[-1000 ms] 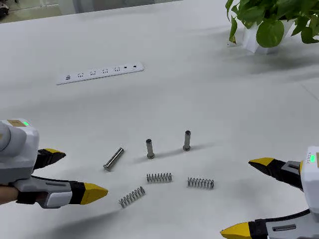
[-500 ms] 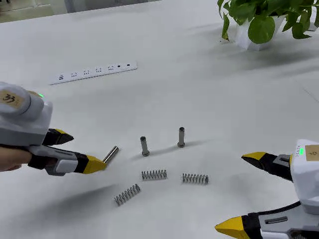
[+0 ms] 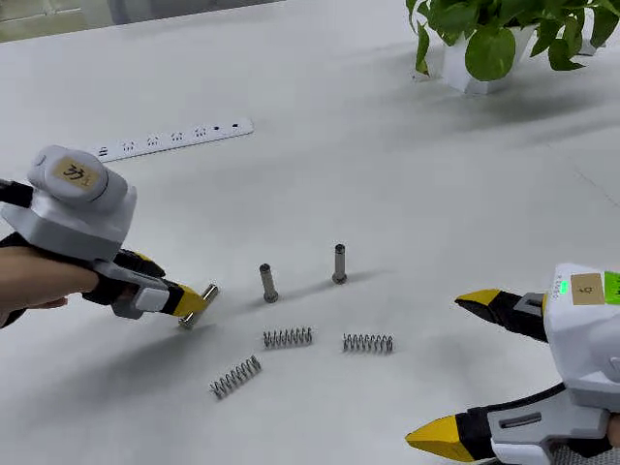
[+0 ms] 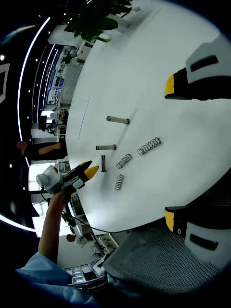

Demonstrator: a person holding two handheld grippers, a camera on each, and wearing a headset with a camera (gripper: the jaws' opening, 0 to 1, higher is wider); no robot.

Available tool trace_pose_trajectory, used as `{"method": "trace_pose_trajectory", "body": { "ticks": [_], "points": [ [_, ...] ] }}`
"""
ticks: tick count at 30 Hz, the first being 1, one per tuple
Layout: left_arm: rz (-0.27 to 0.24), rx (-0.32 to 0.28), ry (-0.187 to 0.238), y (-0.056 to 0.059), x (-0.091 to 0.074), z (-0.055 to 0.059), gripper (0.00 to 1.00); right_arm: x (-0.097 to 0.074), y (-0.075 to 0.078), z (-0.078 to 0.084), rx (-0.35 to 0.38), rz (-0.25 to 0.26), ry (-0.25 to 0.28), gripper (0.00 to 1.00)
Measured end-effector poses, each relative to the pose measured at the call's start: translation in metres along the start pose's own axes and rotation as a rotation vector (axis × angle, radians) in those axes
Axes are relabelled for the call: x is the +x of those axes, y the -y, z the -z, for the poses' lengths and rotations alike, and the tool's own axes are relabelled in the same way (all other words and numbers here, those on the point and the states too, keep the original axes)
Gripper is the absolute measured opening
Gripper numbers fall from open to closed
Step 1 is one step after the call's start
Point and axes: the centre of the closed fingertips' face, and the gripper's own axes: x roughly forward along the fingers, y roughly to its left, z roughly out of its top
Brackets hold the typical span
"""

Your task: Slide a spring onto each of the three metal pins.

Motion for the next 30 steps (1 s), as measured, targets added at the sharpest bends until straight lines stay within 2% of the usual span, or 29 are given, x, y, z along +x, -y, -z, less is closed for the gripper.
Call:
{"method": "trace_pose_trajectory", "body": {
  "ticks": [6, 8, 10, 14, 18, 25, 30],
  "points": [
    [0.012, -0.023, -0.006, 0.006, 0.006, -0.005, 0.30, 0.000, 0.000, 0.002, 0.002, 0.001, -0.009, 0.92],
    [0.023, -0.044, -0.024, 0.009, 0.009, -0.005, 0.31, 0.001, 0.000, 0.002, -0.003, -0.002, -0.012, 0.92],
    [0.024, -0.034, -0.054, 0.011, 0.012, -0.002, 0.30, 0.001, -0.001, 0.003, -0.005, -0.003, -0.016, 0.92],
    [0.029, -0.047, -0.074, 0.014, 0.016, -0.002, 0.25, 0.002, 0.000, 0.003, -0.008, -0.002, -0.016, 0.92],
    [0.027, -0.064, -0.115, 0.014, 0.021, 0.001, 0.20, 0.002, 0.000, 0.003, -0.009, -0.003, -0.018, 0.92],
    [0.015, -0.054, -0.157, 0.016, 0.025, 0.002, 0.17, 0.002, 0.000, 0.003, -0.010, -0.006, -0.017, 0.92],
    [0.003, -0.040, -0.199, 0.016, 0.028, 0.006, 0.17, 0.002, 0.000, 0.002, -0.014, -0.008, -0.016, 0.92]
  ]
}}
